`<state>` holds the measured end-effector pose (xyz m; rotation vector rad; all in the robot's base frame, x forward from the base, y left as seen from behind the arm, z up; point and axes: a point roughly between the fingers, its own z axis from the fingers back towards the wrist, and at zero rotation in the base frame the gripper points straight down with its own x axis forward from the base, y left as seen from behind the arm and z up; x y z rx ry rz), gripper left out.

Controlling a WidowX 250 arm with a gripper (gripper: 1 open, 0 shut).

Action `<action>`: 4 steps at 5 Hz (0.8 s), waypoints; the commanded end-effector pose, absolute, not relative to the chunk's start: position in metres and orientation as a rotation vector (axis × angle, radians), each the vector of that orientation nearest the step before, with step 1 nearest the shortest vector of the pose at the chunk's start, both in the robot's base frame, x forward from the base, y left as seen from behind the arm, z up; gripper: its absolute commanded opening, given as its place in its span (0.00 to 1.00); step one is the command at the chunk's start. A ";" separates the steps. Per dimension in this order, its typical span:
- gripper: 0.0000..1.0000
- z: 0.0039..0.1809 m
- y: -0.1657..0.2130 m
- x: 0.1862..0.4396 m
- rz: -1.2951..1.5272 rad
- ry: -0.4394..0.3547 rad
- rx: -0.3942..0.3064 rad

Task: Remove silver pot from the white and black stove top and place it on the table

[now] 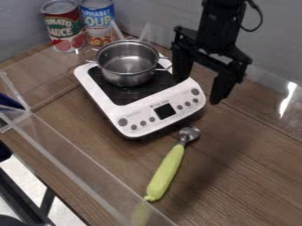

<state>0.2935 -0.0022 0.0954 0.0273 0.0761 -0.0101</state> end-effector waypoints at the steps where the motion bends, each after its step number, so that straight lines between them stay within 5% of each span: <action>1: 1.00 0.092 -0.006 0.297 -0.038 0.045 0.041; 4: 1.00 0.054 -0.016 0.289 -0.060 0.023 0.021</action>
